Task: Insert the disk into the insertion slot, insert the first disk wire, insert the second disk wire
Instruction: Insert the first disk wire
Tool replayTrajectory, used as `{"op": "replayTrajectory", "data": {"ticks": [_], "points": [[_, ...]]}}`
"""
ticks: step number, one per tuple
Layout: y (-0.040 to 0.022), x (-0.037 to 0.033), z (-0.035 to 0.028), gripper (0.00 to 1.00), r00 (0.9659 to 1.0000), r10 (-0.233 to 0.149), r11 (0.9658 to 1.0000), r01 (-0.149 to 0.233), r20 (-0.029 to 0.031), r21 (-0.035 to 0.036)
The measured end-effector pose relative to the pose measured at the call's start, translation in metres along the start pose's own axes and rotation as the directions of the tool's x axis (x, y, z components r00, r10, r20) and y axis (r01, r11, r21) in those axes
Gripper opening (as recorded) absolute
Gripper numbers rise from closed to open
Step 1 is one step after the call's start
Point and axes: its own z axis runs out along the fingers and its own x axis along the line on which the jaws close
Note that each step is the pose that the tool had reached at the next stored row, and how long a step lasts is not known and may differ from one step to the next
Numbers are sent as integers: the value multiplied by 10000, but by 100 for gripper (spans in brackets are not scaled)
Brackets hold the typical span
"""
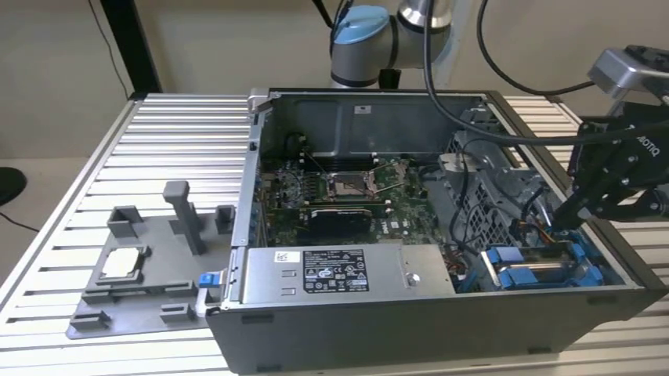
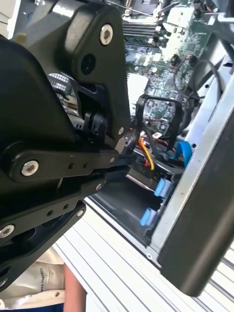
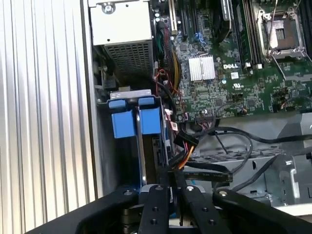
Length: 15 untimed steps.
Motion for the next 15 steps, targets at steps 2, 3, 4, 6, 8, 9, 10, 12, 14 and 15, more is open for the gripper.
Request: {"op": "replayTrajectory", "data": {"ticks": [2, 3, 4, 6, 8, 9, 10, 12, 14, 15], "points": [[74, 15, 11, 0, 10000, -3, 10000, 2, 10, 62], [109, 23, 17, 0, 10000, -3, 10000, 3, 16, 91], [133, 33, 21, 0, 10000, -5, 9999, 5, 21, 133], [161, 49, 31, 0, 10000, -23, 9996, 22, 37, 290], [185, 62, 45, 0, 10000, -48, 9989, 45, 54, 470], [204, 67, 53, 0, 10000, -55, 9985, 52, 58, 539], [231, 73, 66, 0, 10000, -58, 9982, 54, 65, 601], [283, 84, 92, 0, 9999, -64, 9974, 58, 80, 716], [322, 92, 111, 0, 9999, -75, 9962, 67, 94, 863], [338, 96, 119, 0, 9999, -82, 9955, 72, 104, 947]]}}
